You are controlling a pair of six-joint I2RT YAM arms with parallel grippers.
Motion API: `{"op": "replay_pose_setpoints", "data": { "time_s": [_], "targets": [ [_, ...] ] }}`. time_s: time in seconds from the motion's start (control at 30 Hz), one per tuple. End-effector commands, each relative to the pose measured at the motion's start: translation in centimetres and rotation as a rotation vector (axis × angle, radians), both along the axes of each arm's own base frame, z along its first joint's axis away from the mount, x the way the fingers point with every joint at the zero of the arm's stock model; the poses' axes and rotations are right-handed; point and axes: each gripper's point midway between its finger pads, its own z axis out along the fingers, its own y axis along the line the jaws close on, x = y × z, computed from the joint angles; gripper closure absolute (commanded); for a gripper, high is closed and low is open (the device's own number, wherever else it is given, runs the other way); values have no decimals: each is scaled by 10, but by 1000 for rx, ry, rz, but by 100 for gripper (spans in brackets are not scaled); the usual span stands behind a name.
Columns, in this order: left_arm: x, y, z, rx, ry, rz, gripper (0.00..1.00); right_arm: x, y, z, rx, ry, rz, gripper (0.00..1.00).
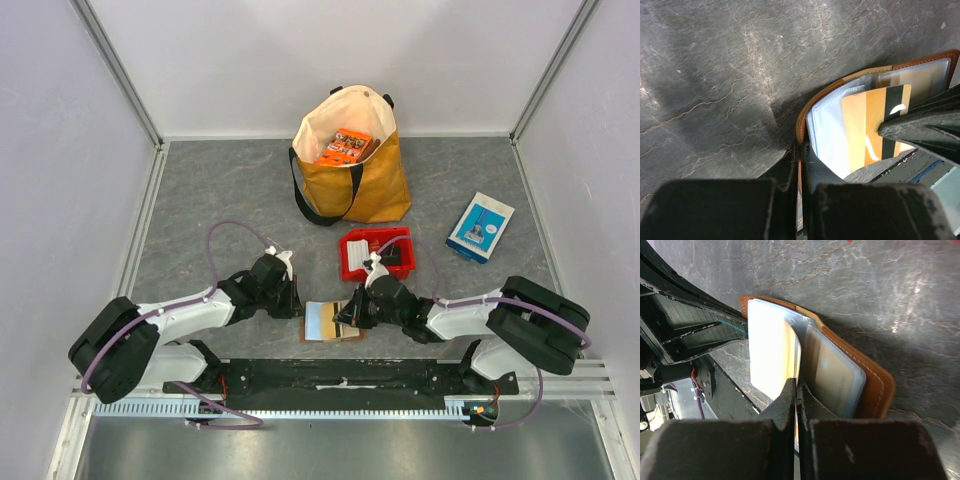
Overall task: Put the credit cards into the card holder
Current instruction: Insert the credit card into the card holder.
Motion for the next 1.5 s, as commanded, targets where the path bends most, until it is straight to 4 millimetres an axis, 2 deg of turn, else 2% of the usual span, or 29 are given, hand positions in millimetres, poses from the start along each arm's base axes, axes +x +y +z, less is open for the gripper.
{"op": "replay_pose_setpoints", "data": {
  "time_s": [0.0,0.2,0.3,0.47,0.53,0.57,0.77,1.0,1.2,1.3,1.33,1.4,1.47],
  "targets": [
    [0,2,-6,0,12,47,98,-28,-7,-33,-110,83,66,100],
    [2,2,-2,-15,1,60,98,-24,-2,-36,-97,108,25,98],
    [2,4,0,-22,-5,75,98,-21,-3,-33,-117,97,17,84],
    [-3,8,1,-28,-5,81,98,-7,-23,-17,-179,-1,-45,57],
    [-5,6,4,-43,-10,72,98,-4,-25,-10,-194,-30,-41,48],
    [-4,6,5,-49,-12,71,98,-4,-26,-10,-209,-34,-35,47],
    [-5,-1,12,-83,-18,45,98,-9,-15,-12,-209,-25,24,47],
    [-4,-6,17,-109,-25,41,98,-17,21,0,-155,-46,109,53],
    [-3,-9,21,-137,-23,45,98,-13,37,10,-145,-77,119,64],
    [-4,-10,22,-140,-23,38,98,-8,37,13,-148,-103,111,79],
    [-4,-11,23,-143,-25,34,98,-7,37,14,-147,-113,107,80],
    [-4,-11,23,-141,-27,26,98,-4,33,14,-159,-135,95,74],
    [-5,-11,22,-134,-25,16,98,0,28,11,-185,-146,75,60]
  ]
}}
